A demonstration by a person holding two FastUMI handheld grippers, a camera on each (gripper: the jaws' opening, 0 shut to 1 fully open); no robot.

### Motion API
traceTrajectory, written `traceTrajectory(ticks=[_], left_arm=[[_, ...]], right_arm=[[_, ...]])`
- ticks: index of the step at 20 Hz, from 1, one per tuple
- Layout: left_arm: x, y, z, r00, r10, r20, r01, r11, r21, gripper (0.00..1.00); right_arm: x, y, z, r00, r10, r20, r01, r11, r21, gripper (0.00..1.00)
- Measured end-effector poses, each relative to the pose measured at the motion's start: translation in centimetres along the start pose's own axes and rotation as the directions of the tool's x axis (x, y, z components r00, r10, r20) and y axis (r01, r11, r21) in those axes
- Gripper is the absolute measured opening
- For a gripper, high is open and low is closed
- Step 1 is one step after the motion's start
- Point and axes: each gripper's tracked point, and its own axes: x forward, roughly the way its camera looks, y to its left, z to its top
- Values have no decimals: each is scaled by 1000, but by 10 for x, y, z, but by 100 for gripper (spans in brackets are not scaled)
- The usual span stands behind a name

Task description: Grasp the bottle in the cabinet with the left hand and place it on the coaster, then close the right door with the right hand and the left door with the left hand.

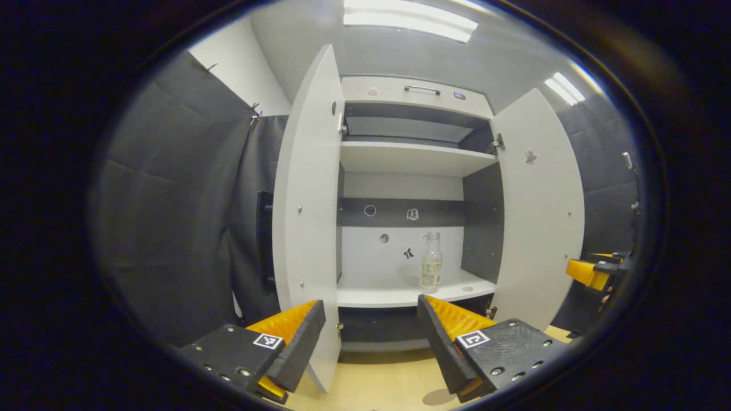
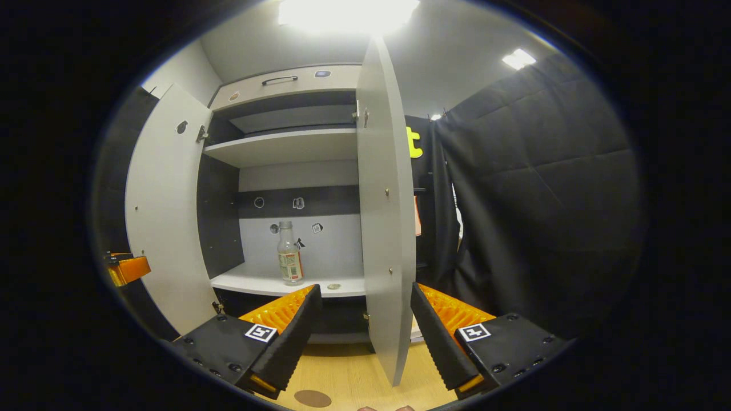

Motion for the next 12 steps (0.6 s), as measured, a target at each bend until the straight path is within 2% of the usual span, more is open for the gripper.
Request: traceTrajectory(ticks=[1, 2, 3, 4, 8, 10, 12], left_arm=[[2, -2, 0, 1000, -7, -2, 7, 1000, -5, 99], [3, -4, -1, 1000, -15, -4, 15, 1000, -4, 89], [7, -7, 2, 1000, -19, -10, 19, 1000, 6, 89], [9, -11, 8, 1000, -28, 1, 28, 1000, 9, 99], [37, -32, 34, 994, -94, 60, 94, 995, -9, 100], [54, -39, 38, 992, -111, 58, 111, 994, -10, 94], [73, -52, 43, 987, -150, 55, 151, 988, -16, 94]], right_arm=[[0, 1, 1, 1000, -4, -1, 4, 1000, 0, 99], [-1, 0, 1, 1000, -10, -2, 10, 1000, -2, 99], [-2, 0, 3, 1000, -17, -3, 17, 1000, -4, 99], [-4, 1, 5, 1000, -25, -3, 25, 1000, -6, 99], [-13, 1, 12, 997, -80, 2, 80, 997, -22, 99], [-19, 1, 16, 992, -128, 1, 128, 992, -20, 99], [-26, 1, 20, 983, -183, -6, 183, 983, -21, 99]])
